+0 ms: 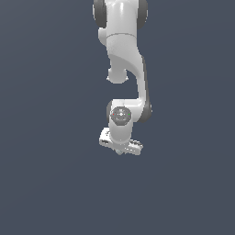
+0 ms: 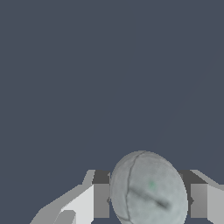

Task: Pick up the object and move it to a goal position.

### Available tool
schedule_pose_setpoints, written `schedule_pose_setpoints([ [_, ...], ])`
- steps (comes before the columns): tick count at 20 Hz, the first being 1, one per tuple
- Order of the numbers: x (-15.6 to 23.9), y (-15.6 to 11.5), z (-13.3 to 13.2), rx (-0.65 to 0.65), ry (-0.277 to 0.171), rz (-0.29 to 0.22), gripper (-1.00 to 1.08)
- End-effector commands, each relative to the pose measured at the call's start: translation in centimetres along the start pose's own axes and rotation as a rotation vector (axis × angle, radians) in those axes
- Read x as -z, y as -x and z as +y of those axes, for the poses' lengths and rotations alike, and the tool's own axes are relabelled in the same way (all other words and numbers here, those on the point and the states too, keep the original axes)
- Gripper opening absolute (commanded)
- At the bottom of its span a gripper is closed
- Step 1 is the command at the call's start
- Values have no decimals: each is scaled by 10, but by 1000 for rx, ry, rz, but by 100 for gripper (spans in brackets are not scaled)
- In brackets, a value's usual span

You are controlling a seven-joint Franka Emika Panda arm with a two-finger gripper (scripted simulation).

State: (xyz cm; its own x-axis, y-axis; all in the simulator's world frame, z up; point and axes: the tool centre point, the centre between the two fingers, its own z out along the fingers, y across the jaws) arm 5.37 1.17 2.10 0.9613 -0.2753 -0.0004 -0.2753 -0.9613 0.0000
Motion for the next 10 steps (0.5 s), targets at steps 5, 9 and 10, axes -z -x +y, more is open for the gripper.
schedule_pose_setpoints([
  [5,0,0,0,0,0,0,-100],
  [9,3,0,0,0,0,0,-100],
  [10,5,0,-1,0,0,0,-100],
])
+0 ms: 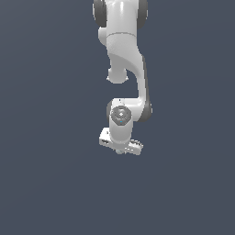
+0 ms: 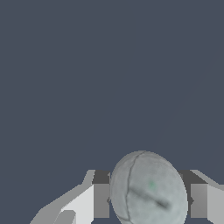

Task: Pick up the object and move it to a goal position.

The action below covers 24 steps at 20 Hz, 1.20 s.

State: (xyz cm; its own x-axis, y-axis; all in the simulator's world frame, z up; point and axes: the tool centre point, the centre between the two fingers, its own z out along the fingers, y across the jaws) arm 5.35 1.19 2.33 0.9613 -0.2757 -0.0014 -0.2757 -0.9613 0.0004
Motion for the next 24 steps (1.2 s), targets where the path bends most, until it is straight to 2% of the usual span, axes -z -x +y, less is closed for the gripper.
schedule_pose_setpoints([
  [1,6,-1,-1,0,0,1,-100],
  [10,65,-2,-12,0,0,1,-100],
  [24,222,-9,-39,0,0,1,-100],
])
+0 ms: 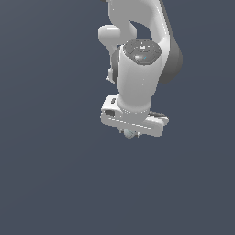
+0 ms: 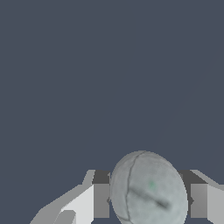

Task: Pick up the object and move it to a goal position.

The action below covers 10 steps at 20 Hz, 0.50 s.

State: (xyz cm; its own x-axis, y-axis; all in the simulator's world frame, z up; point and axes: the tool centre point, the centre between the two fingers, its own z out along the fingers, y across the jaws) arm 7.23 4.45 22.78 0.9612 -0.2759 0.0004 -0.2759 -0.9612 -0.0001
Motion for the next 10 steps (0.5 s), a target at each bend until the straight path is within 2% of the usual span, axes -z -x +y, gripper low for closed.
schedule_pose_setpoints([
  [1,29,-1,-5,0,0,-1,-100],
  [10,116,-8,-22,0,0,-1,-100],
])
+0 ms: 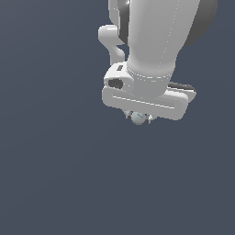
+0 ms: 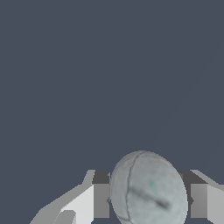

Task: Pick up the object and move it to a goal position.

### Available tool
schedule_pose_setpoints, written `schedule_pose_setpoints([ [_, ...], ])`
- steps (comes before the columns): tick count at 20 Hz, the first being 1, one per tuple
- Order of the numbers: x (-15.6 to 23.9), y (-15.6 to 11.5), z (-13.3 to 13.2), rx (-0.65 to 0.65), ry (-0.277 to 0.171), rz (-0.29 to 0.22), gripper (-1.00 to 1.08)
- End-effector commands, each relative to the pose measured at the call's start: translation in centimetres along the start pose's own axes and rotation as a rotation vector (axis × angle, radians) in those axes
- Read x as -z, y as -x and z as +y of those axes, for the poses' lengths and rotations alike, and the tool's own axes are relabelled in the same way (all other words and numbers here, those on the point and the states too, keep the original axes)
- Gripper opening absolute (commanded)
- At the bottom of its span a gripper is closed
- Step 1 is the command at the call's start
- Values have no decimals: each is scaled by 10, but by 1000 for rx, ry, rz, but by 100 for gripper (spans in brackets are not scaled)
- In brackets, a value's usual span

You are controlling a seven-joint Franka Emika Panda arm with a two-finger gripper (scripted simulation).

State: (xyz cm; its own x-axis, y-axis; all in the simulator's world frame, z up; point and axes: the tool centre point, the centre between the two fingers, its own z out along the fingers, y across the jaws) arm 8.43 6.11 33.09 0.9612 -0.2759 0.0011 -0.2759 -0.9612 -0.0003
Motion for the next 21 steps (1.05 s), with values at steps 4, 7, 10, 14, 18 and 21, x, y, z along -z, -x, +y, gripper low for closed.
schedule_pose_setpoints([
  [4,38,-3,-7,0,1,-1,-100],
  [7,51,-5,-10,0,1,-1,-100],
  [10,61,-6,-12,0,1,-1,-100],
  [14,69,-7,-14,0,1,-1,-100],
  [18,72,-8,-15,0,1,-1,-100],
  [21,72,-9,-15,0,1,-1,-100],
])
